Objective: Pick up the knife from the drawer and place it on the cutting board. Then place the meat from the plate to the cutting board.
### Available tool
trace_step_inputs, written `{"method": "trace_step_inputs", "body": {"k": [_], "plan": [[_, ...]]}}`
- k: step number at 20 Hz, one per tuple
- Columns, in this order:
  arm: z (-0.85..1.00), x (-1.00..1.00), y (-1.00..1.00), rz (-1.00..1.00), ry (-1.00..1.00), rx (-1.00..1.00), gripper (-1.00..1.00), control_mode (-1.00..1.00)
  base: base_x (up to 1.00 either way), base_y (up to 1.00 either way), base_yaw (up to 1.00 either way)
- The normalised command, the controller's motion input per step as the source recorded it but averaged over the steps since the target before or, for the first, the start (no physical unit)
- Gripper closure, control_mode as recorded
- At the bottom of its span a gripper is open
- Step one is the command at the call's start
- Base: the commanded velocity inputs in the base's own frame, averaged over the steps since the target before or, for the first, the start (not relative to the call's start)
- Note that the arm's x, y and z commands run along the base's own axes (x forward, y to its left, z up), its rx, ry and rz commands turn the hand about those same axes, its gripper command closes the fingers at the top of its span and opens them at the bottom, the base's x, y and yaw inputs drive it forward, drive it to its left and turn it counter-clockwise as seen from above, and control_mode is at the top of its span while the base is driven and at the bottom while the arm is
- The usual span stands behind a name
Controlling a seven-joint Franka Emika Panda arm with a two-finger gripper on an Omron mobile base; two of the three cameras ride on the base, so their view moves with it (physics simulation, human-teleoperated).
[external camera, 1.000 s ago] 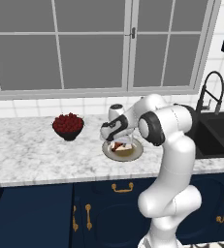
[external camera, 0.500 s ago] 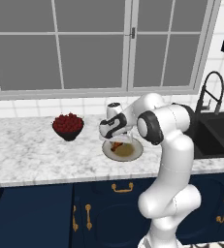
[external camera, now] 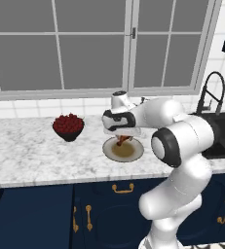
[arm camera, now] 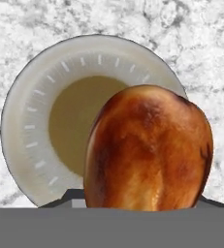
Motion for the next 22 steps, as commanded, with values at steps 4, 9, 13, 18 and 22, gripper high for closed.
{"method": "trace_step_inputs", "body": {"k": [4, 9, 13, 18, 22], "plan": [[1.0, -0.94, -0.2, 0.0, -0.13, 0.0, 1.0, -1.0, 0.0, 0.0, 0.0], [0.99, -0.7, -0.23, 0.0, -0.07, 0.0, 1.0, -1.0, 0.0, 0.0, 0.0], [0.87, -0.32, -0.13, 0.01, 0.0, 0.0, 1.0, -1.0, 0.0, 0.0, 0.0], [0.09, -0.05, 0.0, 0.02, 0.0, -0.01, 1.0, -1.0, 0.0, 0.0, 0.0], [0.0, -0.22, -0.06, 0.0, -0.07, 0.0, 1.0, -1.0, 0.0, 0.0, 0.0]]}}
